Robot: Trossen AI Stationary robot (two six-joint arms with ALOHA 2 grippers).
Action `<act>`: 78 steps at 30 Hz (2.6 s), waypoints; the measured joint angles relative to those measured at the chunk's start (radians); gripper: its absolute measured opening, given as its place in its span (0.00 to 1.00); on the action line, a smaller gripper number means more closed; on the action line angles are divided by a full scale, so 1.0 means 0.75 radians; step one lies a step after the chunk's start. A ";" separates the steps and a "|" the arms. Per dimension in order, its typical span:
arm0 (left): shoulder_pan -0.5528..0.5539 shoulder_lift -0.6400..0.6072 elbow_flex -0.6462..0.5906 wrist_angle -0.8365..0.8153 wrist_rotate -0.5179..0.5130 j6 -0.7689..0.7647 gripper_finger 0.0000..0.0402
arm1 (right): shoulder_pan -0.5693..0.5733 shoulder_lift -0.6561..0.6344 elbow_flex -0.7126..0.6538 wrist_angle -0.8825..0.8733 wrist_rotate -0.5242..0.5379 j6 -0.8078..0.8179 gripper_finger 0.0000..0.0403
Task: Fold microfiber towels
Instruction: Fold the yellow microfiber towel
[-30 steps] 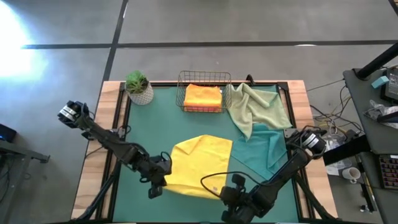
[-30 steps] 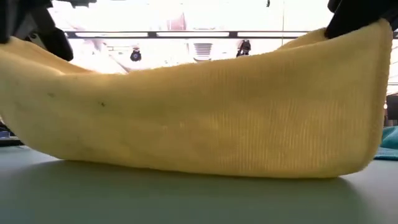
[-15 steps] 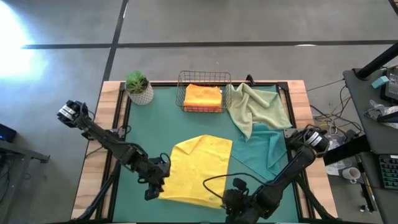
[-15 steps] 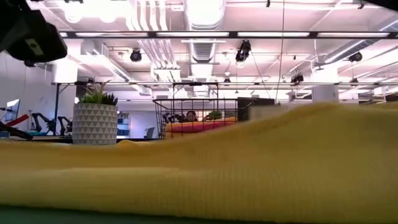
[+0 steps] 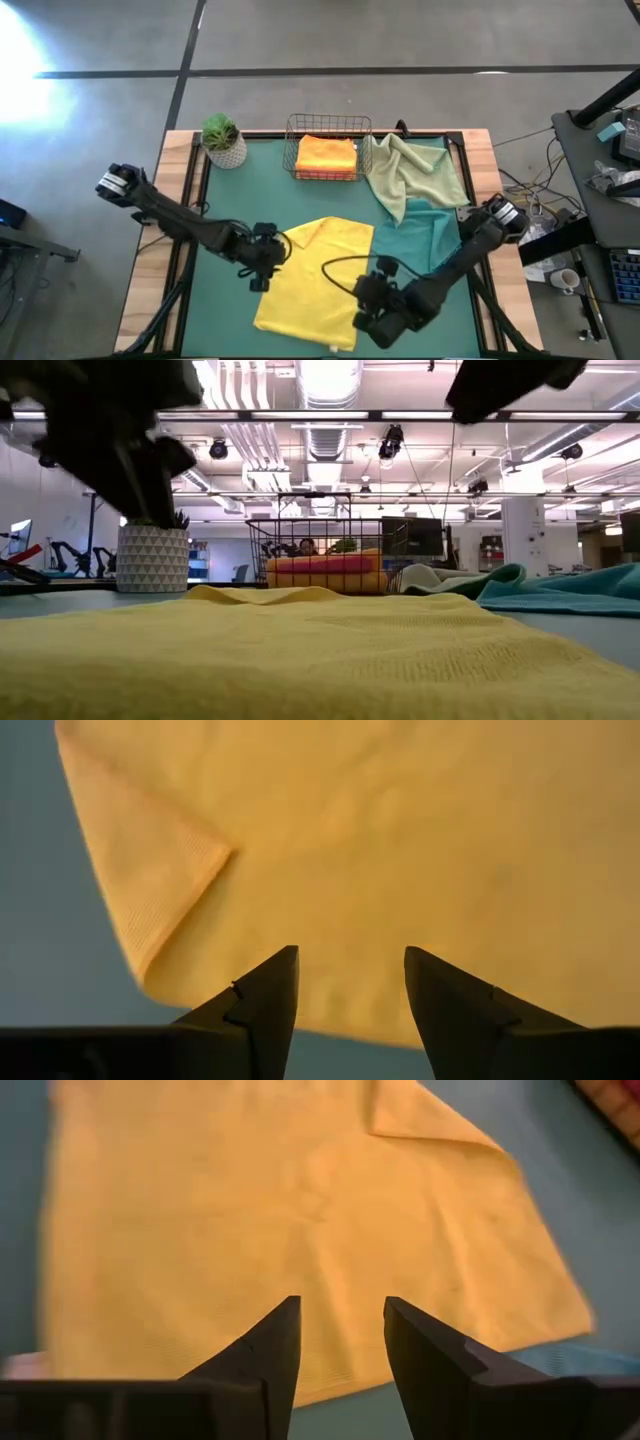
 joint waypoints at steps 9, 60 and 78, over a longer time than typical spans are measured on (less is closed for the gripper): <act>0.089 0.097 -0.052 0.204 0.002 0.193 0.42 | -0.114 -0.001 -0.138 0.040 -0.061 0.016 0.33; 0.335 0.277 -0.071 0.301 -0.177 0.615 0.42 | -0.299 -0.010 -0.536 0.819 -0.239 -0.288 0.30; 0.393 0.272 -0.071 0.205 -0.542 0.371 0.06 | -0.298 -0.008 -0.537 0.818 -0.302 -0.255 0.30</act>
